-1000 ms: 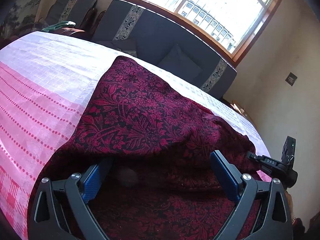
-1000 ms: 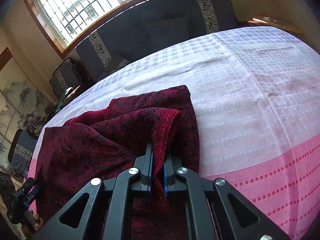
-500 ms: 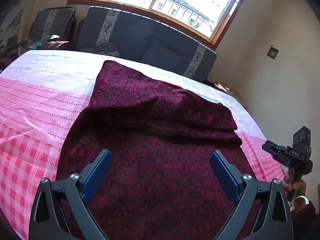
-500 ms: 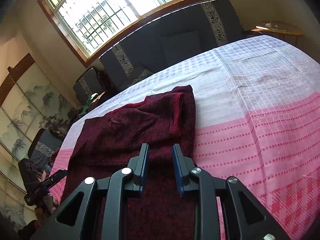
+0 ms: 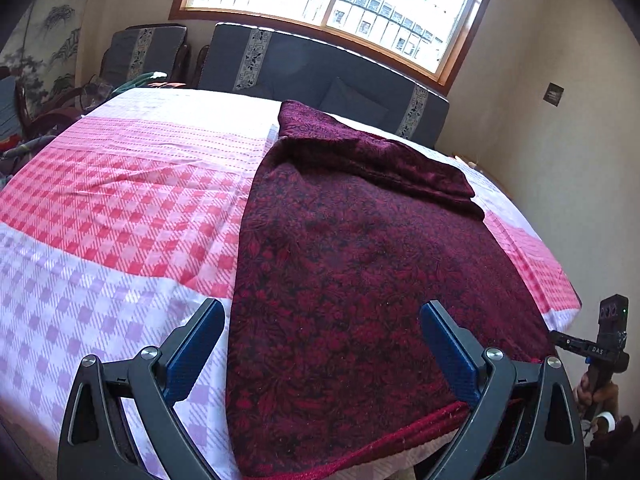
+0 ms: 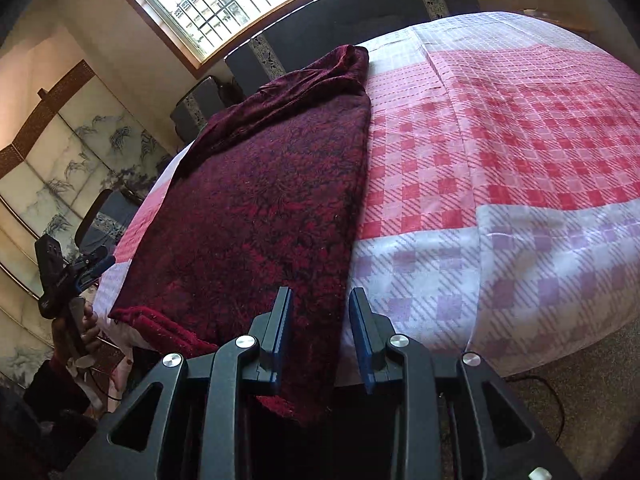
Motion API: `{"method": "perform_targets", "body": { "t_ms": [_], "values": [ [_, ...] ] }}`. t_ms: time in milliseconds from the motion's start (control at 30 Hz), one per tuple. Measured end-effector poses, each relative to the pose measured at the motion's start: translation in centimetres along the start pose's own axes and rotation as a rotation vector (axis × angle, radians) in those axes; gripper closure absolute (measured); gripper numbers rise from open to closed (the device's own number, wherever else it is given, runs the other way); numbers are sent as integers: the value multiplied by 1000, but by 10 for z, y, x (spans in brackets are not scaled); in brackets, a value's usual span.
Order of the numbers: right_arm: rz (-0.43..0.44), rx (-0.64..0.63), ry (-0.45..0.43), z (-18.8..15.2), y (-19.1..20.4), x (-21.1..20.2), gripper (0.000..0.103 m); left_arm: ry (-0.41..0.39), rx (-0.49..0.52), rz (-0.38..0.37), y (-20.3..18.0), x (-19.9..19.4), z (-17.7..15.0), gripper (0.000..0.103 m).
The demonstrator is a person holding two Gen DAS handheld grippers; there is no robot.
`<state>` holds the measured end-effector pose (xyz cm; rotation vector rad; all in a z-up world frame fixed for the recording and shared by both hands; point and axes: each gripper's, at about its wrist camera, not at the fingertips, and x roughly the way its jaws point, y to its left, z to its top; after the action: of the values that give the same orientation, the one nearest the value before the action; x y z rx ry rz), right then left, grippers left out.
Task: Fold small clothes
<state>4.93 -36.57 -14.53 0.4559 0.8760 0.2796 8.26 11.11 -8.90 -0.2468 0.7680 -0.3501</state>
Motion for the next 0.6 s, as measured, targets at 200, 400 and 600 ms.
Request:
{"method": "perform_targets", "body": {
  "t_ms": [200, 400, 600],
  "values": [
    [71, 2, 12, -9, 6, 5, 74, -5, -40, 24, 13, -15, -23, 5],
    [197, 48, 10, -17, 11, 5, 53, -4, 70, 132, -4, -15, -36, 5],
    [213, 45, 29, -21, 22, 11, 49, 20, 207, 198, -27, -5, -49, 5]
  ]
}}
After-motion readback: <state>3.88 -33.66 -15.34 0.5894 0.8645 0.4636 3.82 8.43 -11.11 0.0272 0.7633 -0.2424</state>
